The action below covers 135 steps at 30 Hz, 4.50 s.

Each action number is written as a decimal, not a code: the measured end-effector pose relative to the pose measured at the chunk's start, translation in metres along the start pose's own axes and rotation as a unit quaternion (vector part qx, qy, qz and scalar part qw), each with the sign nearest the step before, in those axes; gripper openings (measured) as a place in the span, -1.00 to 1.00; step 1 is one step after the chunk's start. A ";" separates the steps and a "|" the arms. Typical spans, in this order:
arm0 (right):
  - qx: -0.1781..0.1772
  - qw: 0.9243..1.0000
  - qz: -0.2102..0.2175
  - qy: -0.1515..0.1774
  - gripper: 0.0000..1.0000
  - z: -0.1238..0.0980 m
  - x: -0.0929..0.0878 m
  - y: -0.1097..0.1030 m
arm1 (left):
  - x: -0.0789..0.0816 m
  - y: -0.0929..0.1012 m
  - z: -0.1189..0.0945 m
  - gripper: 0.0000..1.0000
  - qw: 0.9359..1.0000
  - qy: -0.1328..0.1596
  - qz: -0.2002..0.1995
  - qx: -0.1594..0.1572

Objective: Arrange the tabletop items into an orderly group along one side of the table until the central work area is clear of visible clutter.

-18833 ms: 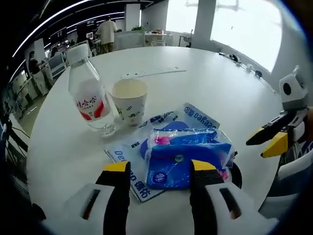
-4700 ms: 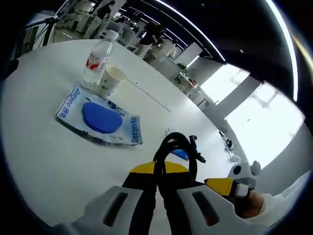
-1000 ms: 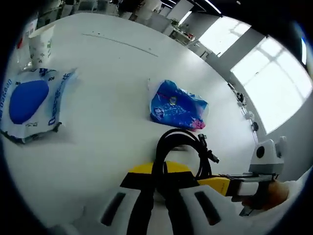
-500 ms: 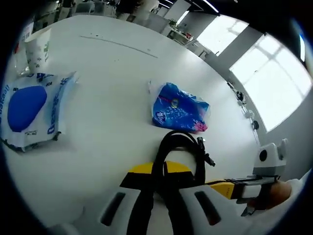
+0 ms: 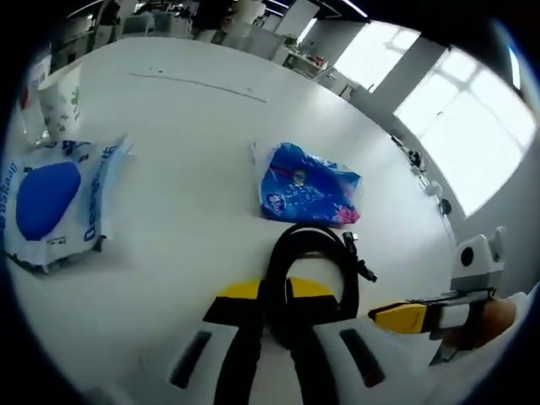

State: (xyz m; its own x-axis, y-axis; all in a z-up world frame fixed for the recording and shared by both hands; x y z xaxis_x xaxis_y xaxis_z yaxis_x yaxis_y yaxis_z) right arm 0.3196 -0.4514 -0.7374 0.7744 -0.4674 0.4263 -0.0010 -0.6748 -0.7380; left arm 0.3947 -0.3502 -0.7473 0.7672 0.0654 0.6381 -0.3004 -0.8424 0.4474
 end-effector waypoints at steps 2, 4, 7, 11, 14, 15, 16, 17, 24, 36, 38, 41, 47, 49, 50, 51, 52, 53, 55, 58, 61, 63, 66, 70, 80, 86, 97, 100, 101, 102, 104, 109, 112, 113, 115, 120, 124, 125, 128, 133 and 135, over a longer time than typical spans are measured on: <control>0.003 1.000 0.000 0.002 -0.88 -0.002 0.000 -0.002 | 0.002 0.002 -0.002 -0.67 1.000 0.004 0.007 -0.005; 0.006 1.000 -0.002 0.007 -0.88 -0.004 0.001 -0.004 | 0.007 0.002 -0.003 -0.46 1.000 0.018 0.023 -0.003; 0.012 1.000 -0.006 0.015 -0.86 -0.006 0.003 -0.007 | 0.010 0.004 -0.006 -0.06 0.999 0.029 0.043 -0.004; 0.024 0.999 -0.017 0.028 -0.78 -0.007 0.009 -0.011 | 0.013 0.004 -0.012 0.32 0.997 0.042 0.065 -0.002; 0.024 0.998 -0.029 0.040 -0.66 -0.008 0.013 -0.014 | 0.014 0.005 -0.017 0.41 0.996 0.045 0.073 -0.004; 0.025 0.998 -0.033 0.043 -0.59 -0.008 0.014 -0.015 | 0.015 0.005 -0.019 0.44 0.996 0.046 0.078 -0.004; 0.024 0.998 -0.040 0.046 -0.52 -0.009 0.014 -0.016 | 0.015 0.005 -0.022 0.49 0.995 0.049 0.084 -0.003; 0.023 0.998 -0.046 0.048 -0.43 -0.009 0.013 -0.017 | 0.016 0.004 -0.024 0.52 0.995 0.051 0.087 -0.003; 0.004 0.995 -0.080 0.052 0.19 -0.012 0.007 -0.020 | 0.016 -0.004 -0.043 0.72 0.992 0.055 0.113 0.007; -0.012 0.993 -0.097 0.063 0.39 -0.025 0.000 -0.021 | 0.013 -0.019 -0.065 0.76 0.992 0.075 0.101 0.014; -0.013 0.993 -0.098 0.067 0.40 -0.027 0.000 -0.022 | 0.012 -0.020 -0.069 0.76 0.992 0.077 0.101 0.013; -0.016 0.993 -0.097 0.070 0.41 -0.030 -0.001 -0.022 | 0.011 -0.020 -0.074 0.78 0.991 0.082 0.108 0.005; -0.026 0.993 -0.092 0.075 0.42 -0.036 -0.005 -0.022 | 0.013 -0.034 -0.088 0.78 0.991 0.093 0.099 0.007; -0.029 0.992 -0.091 0.079 0.42 -0.039 -0.005 -0.023 | 0.015 -0.040 -0.093 0.78 0.990 0.096 0.098 0.009; -0.030 0.992 -0.091 0.081 0.42 -0.040 -0.005 -0.024 | 0.016 -0.041 -0.094 0.78 0.990 0.097 0.098 0.010; -0.031 0.992 -0.092 0.085 0.42 -0.041 -0.004 -0.025 | 0.017 -0.046 -0.097 0.78 0.990 0.098 0.097 0.012; -0.032 0.991 -0.092 0.087 0.42 -0.042 -0.004 -0.026 | 0.019 -0.049 -0.098 0.78 0.990 0.099 0.095 0.013; -0.033 0.991 -0.091 0.089 0.43 -0.043 -0.004 -0.026 | 0.021 -0.053 -0.101 0.78 0.990 0.102 0.093 0.015; -0.035 0.991 -0.090 0.093 0.43 -0.045 -0.006 -0.027 | 0.025 -0.059 -0.106 0.77 0.990 0.108 0.089 0.017; -0.042 0.990 -0.089 0.098 0.43 -0.048 -0.007 -0.026 | 0.030 -0.068 -0.111 0.77 0.990 0.114 0.087 0.020; -0.046 0.990 -0.085 0.098 0.43 -0.049 -0.008 -0.024 | 0.034 -0.075 -0.115 0.77 0.989 0.118 0.083 0.024; -0.048 0.990 -0.085 0.097 0.43 -0.048 -0.008 -0.024 | 0.035 -0.079 -0.116 0.76 0.989 0.120 0.080 0.027; -0.048 0.991 -0.088 0.093 0.43 -0.046 -0.008 -0.027 | 0.035 -0.081 -0.116 0.76 0.989 0.122 0.078 0.028; -0.042 0.991 -0.096 0.089 0.42 -0.041 -0.005 -0.033 | 0.033 -0.081 -0.118 0.76 0.989 0.121 0.076 0.029; -0.011 0.985 -0.158 0.073 0.41 -0.021 0.018 -0.061 | 0.037 -0.100 -0.126 0.74 0.989 0.121 0.077 0.038; 0.022 0.972 -0.225 0.066 0.39 -0.004 0.040 -0.088 | 0.045 -0.116 -0.134 0.73 0.988 0.124 0.078 0.048; 0.058 0.952 -0.292 0.066 0.39 0.027 0.088 -0.132 | 0.059 -0.149 -0.148 0.72 0.986 0.132 0.074 0.069; 0.068 0.948 -0.305 0.066 0.38 0.035 0.096 -0.145 | 0.063 -0.154 -0.152 0.71 0.986 0.132 0.078 0.072; 0.071 0.946 -0.309 0.064 0.38 0.037 0.097 -0.148 | 0.064 -0.157 -0.152 0.71 0.985 0.132 0.080 0.074; 0.075 0.944 -0.314 0.063 0.38 0.041 0.099 -0.154 | 0.066 -0.160 -0.153 0.72 0.985 0.132 0.083 0.076; 0.082 0.941 -0.322 0.058 0.38 0.049 0.100 -0.161 | 0.069 -0.164 -0.155 0.71 0.984 0.131 0.086 0.080; 0.095 0.937 -0.332 0.045 0.37 0.063 0.094 -0.175 | 0.077 -0.173 -0.160 0.70 0.983 0.140 0.080 0.087; 0.102 0.936 -0.334 0.034 0.36 0.074 0.087 -0.180 | 0.076 -0.179 -0.161 0.69 0.983 0.138 0.078 0.089; 0.103 0.937 -0.334 0.031 0.36 0.077 0.085 -0.181 | 0.076 -0.181 -0.161 0.67 0.984 0.137 0.078 0.088; 0.104 0.937 -0.333 0.021 0.35 0.084 0.080 -0.181 | 0.073 -0.185 -0.161 0.63 0.985 0.129 0.076 0.088; 0.103 0.938 -0.331 0.000 0.33 0.100 0.068 -0.179 | 0.070 -0.195 -0.162 0.59 0.985 0.125 0.066 0.096; 0.101 0.938 -0.330 -0.020 0.31 0.114 0.058 -0.175 | 0.067 -0.203 -0.160 0.55 0.986 0.120 0.059 0.098; 0.101 0.939 -0.328 -0.023 0.30 0.117 0.057 -0.174 | 0.065 -0.206 -0.158 0.53 0.986 0.117 0.058 0.099; 0.094 0.942 -0.321 -0.032 0.22 0.130 0.051 -0.167 | 0.060 -0.214 -0.154 0.35 0.988 0.102 0.055 0.104; 0.081 0.953 -0.286 -0.059 0.18 0.148 0.031 -0.156 | 0.057 -0.226 -0.149 0.29 0.988 0.097 0.039 0.115; 0.083 0.953 -0.284 -0.068 0.16 0.156 0.025 -0.155 | 0.059 -0.229 -0.148 0.29 0.987 0.097 0.039 0.119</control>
State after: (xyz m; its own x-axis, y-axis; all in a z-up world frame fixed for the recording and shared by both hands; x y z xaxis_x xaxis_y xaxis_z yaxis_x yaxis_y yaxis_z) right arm 0.4378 -0.2689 -0.6940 0.6952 0.0329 0.7181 0.5343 -0.6919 -0.4856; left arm 0.4246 -0.0746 -0.7194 0.6164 0.0775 0.7836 -0.1943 -0.9494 0.2468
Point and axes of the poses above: the point that each gripper's makers call its tool centre point, and the gripper's own axes: z roughly forward along the fingers, y roughly to its right, x roughly out of its top, the point moved 2 cm from there along -z, roughly backward along the fingers, and after that the axes turned 7 degrees about y, right-handed, at the moved point
